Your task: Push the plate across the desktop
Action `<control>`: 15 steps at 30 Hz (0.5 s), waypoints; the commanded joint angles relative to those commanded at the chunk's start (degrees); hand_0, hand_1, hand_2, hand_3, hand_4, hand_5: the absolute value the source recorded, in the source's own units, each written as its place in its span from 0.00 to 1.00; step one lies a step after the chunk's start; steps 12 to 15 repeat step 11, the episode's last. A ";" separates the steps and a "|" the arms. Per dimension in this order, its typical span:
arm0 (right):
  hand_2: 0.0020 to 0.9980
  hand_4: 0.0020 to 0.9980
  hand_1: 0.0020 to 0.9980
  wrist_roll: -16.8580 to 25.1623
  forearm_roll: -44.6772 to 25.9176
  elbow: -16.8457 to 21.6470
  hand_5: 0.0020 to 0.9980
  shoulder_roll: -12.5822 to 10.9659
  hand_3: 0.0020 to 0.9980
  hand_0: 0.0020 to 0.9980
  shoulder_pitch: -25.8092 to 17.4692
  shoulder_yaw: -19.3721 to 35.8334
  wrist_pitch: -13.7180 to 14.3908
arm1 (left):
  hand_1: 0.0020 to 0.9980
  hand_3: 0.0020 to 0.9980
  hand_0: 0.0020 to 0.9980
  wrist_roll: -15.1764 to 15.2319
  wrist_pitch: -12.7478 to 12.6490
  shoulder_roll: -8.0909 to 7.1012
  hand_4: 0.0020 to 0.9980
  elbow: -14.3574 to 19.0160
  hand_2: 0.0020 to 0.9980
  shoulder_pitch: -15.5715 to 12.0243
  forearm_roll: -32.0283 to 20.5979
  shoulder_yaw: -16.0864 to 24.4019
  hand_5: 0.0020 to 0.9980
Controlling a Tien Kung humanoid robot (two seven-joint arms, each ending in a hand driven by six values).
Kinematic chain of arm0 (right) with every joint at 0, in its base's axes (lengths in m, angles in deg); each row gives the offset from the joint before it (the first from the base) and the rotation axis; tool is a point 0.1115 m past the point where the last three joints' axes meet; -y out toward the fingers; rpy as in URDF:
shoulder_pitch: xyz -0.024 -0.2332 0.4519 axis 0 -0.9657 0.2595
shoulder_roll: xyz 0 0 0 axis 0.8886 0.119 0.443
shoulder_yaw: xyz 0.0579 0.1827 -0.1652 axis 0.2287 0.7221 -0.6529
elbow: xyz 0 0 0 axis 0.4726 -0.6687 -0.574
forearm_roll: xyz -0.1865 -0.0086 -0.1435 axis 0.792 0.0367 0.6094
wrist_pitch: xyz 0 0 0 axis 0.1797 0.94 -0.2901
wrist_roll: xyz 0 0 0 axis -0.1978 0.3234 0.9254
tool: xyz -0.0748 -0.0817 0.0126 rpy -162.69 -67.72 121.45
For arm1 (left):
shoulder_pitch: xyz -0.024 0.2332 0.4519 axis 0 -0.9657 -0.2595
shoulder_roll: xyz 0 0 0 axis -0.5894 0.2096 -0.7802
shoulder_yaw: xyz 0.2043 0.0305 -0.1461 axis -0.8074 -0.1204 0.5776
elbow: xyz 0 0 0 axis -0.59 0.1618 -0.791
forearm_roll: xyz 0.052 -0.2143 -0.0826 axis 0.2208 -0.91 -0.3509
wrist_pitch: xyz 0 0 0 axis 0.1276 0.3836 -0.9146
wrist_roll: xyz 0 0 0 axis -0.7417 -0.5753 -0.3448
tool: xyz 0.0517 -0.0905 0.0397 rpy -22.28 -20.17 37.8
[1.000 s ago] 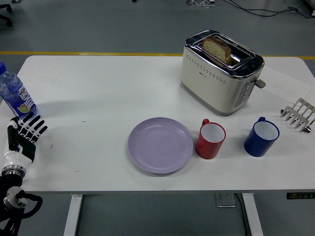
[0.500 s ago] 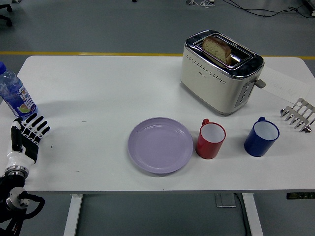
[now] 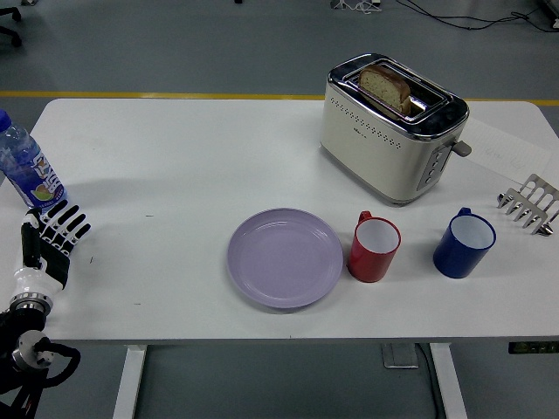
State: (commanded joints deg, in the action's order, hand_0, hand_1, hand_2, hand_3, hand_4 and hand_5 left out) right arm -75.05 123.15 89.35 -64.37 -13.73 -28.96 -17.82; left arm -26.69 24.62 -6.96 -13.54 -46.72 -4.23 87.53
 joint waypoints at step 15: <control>0.60 0.25 0.50 -0.23 1.13 0.00 0.20 0.04 0.55 0.53 0.04 0.73 -0.16 | 0.68 0.62 0.67 -0.03 -0.03 -0.04 0.48 -0.01 0.66 0.23 -0.03 -0.11 0.94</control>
